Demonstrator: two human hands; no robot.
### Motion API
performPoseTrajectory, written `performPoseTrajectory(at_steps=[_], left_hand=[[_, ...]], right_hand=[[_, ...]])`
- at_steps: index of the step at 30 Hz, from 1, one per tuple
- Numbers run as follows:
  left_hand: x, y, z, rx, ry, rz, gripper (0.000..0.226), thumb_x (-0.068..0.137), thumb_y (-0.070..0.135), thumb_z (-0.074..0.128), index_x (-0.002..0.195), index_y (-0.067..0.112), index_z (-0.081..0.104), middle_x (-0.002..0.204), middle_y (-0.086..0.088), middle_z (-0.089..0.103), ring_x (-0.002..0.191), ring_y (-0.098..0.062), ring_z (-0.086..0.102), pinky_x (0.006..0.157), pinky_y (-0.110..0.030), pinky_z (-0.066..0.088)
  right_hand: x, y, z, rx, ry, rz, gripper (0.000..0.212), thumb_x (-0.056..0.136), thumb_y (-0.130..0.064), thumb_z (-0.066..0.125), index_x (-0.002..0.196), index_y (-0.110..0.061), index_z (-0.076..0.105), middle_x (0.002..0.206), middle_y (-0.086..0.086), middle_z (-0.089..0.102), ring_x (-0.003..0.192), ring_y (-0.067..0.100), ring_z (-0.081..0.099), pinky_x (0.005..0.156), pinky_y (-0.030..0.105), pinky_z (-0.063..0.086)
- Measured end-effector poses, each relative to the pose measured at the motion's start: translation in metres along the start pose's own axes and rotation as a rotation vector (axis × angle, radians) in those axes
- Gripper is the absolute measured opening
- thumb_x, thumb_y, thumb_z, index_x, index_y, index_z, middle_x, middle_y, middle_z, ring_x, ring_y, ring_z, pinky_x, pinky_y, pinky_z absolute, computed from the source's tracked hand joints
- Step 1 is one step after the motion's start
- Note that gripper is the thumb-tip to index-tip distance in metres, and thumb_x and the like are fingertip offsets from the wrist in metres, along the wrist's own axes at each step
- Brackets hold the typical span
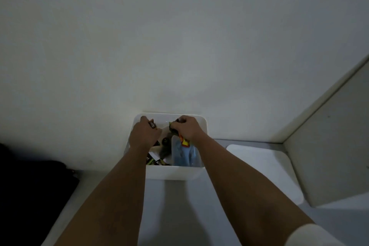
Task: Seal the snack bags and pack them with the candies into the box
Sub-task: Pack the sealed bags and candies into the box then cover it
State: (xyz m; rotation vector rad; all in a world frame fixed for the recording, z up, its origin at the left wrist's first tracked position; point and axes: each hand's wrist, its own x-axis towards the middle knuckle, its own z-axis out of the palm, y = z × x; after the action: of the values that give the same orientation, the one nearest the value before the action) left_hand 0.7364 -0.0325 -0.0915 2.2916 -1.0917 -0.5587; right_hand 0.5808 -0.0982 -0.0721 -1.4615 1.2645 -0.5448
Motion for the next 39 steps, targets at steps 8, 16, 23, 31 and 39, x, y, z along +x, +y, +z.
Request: performPoseTrajectory(at_steps=[8, 16, 23, 31, 39], left_hand=[[0.030, -0.036, 0.000, 0.139, -0.386, -0.093, 0.037, 0.070, 0.035, 0.080, 0.091, 0.009, 0.063, 0.092, -0.010, 0.068, 0.084, -0.026, 0.065, 0.069, -0.030, 0.051], [0.023, -0.006, 0.008, 0.191, -0.286, 0.009, 0.040, 0.089, 0.043, 0.063, 0.109, 0.009, 0.065, 0.092, 0.000, 0.061, 0.081, -0.020, 0.058, 0.074, -0.033, 0.048], [-0.012, 0.085, 0.055, 0.195, -0.161, 0.176, 0.040, 0.089, 0.044, 0.056, 0.115, 0.015, 0.059, 0.112, -0.009, 0.064, 0.100, -0.029, 0.062, 0.087, -0.039, 0.050], [-0.068, 0.184, 0.179, 0.183, -0.371, 0.276, 0.044, 0.086, 0.041, 0.057, 0.121, 0.014, 0.059, 0.129, -0.011, 0.061, 0.119, -0.031, 0.058, 0.092, -0.035, 0.045], [-0.120, 0.163, 0.305, 0.302, -0.631, -0.038, 0.092, 0.080, 0.048, 0.064, 0.154, 0.013, 0.023, 0.149, -0.017, 0.044, 0.132, -0.037, 0.049, 0.107, -0.046, 0.045]], right_hand=[[0.008, 0.009, 0.042, -0.188, -0.245, 0.244, 0.054, 0.095, -0.019, 0.064, 0.145, -0.010, 0.046, 0.143, 0.011, 0.051, 0.127, 0.031, 0.051, 0.091, 0.037, 0.049], [0.006, 0.011, 0.009, -0.071, 0.018, 0.143, 0.027, 0.090, -0.012, 0.063, 0.116, -0.011, 0.070, 0.102, 0.006, 0.065, 0.093, 0.022, 0.062, 0.081, 0.040, 0.057], [-0.027, 0.051, -0.093, -0.078, 0.313, 0.027, 0.019, 0.090, -0.015, 0.061, 0.103, -0.018, 0.074, 0.101, 0.001, 0.073, 0.091, 0.019, 0.069, 0.089, 0.035, 0.057], [-0.065, 0.159, -0.250, -0.173, 0.501, 0.285, 0.025, 0.087, -0.022, 0.064, 0.109, -0.014, 0.072, 0.112, 0.004, 0.072, 0.106, 0.023, 0.066, 0.084, 0.023, 0.045], [-0.080, 0.299, -0.335, -0.257, 0.362, 0.652, 0.072, 0.089, -0.033, 0.063, 0.151, -0.011, 0.033, 0.144, 0.016, 0.050, 0.130, 0.035, 0.050, 0.104, 0.038, 0.044]])
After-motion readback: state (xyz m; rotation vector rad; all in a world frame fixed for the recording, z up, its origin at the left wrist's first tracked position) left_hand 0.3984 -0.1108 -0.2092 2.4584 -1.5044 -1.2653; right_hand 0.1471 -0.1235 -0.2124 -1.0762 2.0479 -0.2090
